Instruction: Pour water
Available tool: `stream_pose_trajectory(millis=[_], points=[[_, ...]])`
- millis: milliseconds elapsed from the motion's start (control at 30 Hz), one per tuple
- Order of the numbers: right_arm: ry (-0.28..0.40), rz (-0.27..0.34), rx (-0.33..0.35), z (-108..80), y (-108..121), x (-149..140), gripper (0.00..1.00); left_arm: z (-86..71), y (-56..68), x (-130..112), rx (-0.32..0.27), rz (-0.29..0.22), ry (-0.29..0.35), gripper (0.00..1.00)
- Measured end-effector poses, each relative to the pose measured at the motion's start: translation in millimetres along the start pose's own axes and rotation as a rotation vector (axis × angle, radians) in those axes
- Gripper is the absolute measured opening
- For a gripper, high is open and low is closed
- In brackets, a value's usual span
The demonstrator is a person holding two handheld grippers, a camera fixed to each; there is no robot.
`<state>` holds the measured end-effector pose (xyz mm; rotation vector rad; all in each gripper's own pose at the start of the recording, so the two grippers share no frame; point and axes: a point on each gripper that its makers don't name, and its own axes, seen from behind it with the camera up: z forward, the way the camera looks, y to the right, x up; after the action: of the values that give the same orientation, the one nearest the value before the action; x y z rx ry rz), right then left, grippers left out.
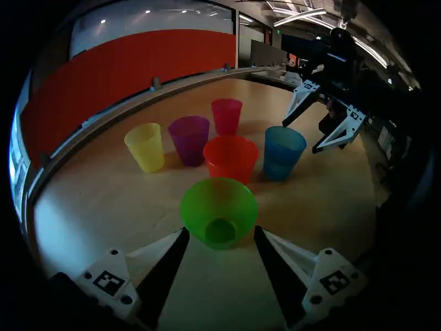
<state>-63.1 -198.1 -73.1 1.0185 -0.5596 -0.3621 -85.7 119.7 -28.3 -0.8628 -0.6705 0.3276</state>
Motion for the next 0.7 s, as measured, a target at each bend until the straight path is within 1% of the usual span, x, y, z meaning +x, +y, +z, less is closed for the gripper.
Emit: stream_pose_trajectory(millis=[300, 700], points=[[-0.011, 0.003, 0.001, 14.8, 3, -2, 0.99, 7.7, 0.6, 5, -0.010, 0.022, -0.005, 0.87], [-0.013, -0.001, 0.021, 34.7, -2, -2, 0.99, 14.3, 0.5, 7, -0.023, 0.024, -0.004, 0.87]])
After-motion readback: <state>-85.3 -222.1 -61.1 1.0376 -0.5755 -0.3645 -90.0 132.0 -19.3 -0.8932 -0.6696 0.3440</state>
